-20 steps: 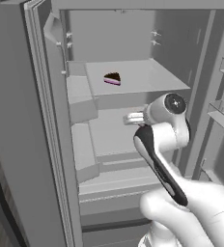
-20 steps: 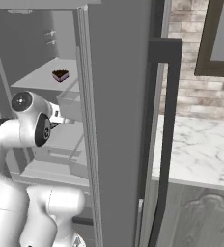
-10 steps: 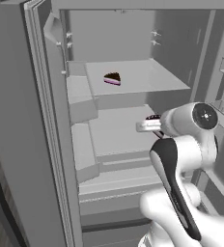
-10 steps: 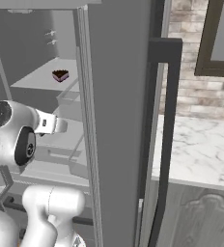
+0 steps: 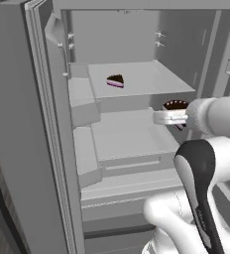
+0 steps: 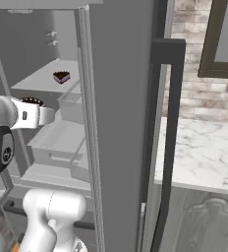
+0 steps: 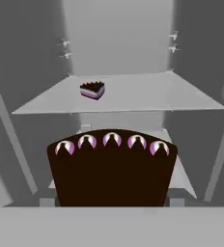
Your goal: Take the cakes from the fridge and place them on the empty tray on the dining counter.
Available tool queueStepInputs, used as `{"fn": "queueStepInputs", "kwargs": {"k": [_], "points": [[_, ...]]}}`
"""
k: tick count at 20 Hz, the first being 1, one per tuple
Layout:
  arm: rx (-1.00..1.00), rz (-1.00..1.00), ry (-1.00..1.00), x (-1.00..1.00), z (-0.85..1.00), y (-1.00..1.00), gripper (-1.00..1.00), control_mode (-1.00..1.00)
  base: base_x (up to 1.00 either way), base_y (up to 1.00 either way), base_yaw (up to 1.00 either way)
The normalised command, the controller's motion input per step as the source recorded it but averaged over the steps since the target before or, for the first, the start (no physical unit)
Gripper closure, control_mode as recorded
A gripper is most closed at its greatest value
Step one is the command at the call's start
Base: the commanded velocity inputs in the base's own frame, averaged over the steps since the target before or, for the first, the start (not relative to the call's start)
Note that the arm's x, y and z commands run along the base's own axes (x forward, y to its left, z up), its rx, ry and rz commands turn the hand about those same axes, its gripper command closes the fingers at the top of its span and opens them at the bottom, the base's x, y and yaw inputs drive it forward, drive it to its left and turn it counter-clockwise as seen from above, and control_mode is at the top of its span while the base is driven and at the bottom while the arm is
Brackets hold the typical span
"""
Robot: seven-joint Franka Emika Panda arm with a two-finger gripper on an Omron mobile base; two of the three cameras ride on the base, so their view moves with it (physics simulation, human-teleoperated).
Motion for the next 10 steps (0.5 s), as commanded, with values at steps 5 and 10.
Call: {"fn": "queueStepInputs", "kwargs": {"k": [5,10], "points": [[0.0,0.0,-0.06,-0.2,0.09,-0.05,1.0,1.0,-0.8,-0.13,0.0],[0.0,0.0,0.0,0.0,0.0,0.0,1.0,1.0,-1.0,-0.07,-0.02]]}}
